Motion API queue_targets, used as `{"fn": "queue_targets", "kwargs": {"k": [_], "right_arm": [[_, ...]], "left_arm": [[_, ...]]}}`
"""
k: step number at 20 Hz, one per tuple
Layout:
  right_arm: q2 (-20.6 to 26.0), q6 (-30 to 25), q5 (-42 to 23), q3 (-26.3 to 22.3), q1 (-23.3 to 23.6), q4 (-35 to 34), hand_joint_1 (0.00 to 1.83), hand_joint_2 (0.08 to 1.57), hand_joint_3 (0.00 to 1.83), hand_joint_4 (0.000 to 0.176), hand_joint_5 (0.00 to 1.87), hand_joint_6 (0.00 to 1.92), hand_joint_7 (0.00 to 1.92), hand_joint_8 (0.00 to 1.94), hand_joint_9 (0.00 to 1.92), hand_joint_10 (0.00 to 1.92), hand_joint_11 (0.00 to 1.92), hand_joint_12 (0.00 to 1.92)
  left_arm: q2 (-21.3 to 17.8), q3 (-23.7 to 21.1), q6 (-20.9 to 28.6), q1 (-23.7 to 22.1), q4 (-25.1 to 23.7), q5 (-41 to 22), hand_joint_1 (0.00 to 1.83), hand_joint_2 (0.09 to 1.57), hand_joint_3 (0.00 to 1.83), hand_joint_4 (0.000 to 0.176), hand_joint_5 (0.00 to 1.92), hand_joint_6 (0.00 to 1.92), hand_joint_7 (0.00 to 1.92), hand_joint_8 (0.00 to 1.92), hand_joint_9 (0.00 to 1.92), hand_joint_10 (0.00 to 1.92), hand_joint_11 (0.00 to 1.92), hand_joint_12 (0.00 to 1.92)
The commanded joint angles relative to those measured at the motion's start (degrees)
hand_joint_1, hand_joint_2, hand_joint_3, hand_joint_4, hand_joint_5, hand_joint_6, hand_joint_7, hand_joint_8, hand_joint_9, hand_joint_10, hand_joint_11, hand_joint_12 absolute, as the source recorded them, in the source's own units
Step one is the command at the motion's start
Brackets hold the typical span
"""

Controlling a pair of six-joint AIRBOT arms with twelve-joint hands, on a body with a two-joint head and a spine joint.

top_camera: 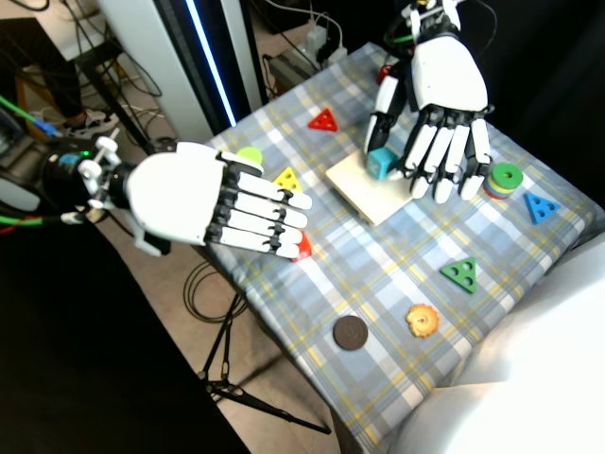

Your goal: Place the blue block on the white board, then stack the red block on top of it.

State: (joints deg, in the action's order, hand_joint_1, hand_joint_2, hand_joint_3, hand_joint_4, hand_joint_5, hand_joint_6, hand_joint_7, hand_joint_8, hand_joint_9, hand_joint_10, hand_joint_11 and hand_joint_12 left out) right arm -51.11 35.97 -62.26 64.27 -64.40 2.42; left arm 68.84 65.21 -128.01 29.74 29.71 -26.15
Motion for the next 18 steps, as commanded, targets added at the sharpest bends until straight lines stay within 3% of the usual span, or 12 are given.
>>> {"fn": "queue_targets", "kwargs": {"k": [1, 17, 18], "right_arm": [[-0.11, -0.35, -6.8, 0.26, 0.91, -1.29, 0.29, 1.42, 0.0, 0.0, 0.46, 0.0, 0.56, 0.0, 0.54, 0.0, 0.44, 0.16], [-0.11, -0.41, -6.79, 0.23, 0.85, -1.29, 0.3, 1.41, 0.0, 0.0, 0.47, 0.0, 0.57, 0.0, 0.54, 0.0, 0.44, 0.15], [-0.11, -0.41, -6.79, 0.23, 0.84, -1.29, 0.3, 1.41, 0.0, 0.0, 0.46, 0.0, 0.57, 0.0, 0.55, 0.0, 0.44, 0.15]], "left_arm": [[0.19, 0.02, 0.19, -0.68, -1.05, -5.58, 1.04, 1.08, 0.0, 0.172, 1.05, 0.86, 0.78, 0.0, 0.54, 0.0, 0.0, 0.74], [-0.4, -0.29, 0.2, -0.06, -0.2, -5.5, 1.03, 1.08, 0.0, 0.176, 1.02, 0.9, 0.69, 0.0, 0.51, 0.0, 0.0, 0.79], [-0.42, -0.29, 0.2, -0.05, -0.18, -5.5, 1.02, 1.02, 0.0, 0.109, 0.89, 0.34, 0.68, 0.01, 0.5, 0.0, 0.0, 0.76]]}}
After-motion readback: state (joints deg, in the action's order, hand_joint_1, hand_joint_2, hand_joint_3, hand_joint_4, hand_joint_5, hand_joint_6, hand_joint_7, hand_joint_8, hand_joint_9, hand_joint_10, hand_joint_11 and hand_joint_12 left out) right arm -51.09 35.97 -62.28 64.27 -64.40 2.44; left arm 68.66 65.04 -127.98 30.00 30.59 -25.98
